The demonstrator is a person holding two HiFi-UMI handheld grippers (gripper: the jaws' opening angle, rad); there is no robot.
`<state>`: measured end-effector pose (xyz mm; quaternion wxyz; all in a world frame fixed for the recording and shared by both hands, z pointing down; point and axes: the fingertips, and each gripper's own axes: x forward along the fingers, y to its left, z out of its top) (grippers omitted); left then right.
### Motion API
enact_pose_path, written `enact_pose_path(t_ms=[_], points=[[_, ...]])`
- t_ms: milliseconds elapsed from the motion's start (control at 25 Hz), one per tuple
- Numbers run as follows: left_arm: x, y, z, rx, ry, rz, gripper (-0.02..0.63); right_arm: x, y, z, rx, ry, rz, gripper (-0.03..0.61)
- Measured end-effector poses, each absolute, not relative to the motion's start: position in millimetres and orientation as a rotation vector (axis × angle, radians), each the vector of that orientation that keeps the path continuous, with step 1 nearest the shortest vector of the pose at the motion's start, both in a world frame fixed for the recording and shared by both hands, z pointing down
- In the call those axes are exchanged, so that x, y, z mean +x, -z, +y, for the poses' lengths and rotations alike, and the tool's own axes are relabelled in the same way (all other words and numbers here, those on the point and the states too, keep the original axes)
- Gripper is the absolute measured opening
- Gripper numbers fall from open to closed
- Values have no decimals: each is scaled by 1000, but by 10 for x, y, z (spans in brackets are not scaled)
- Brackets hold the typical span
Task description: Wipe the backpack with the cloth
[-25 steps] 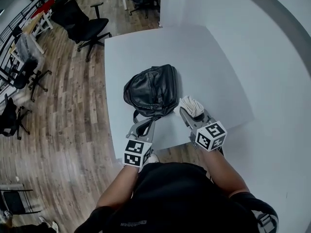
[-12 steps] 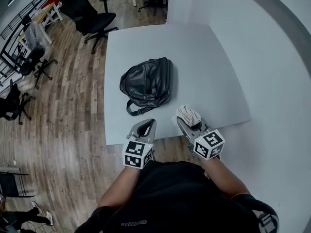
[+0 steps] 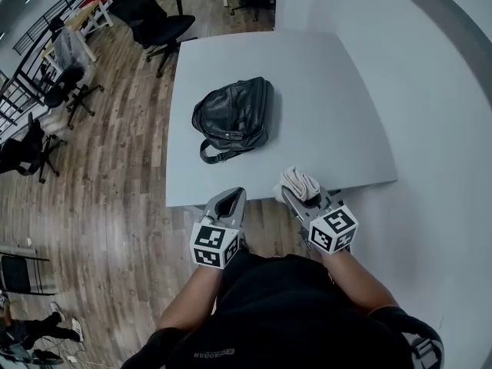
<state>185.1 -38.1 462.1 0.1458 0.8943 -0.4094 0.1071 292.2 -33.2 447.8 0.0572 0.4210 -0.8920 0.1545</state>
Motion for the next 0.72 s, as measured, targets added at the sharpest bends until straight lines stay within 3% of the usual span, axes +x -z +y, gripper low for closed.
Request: enact_pose_path(t_ms=[720], points=[[1831,-4490,415,2494,-289,-1253,6,2885,-4347,373,1176,-470,-2780,107]])
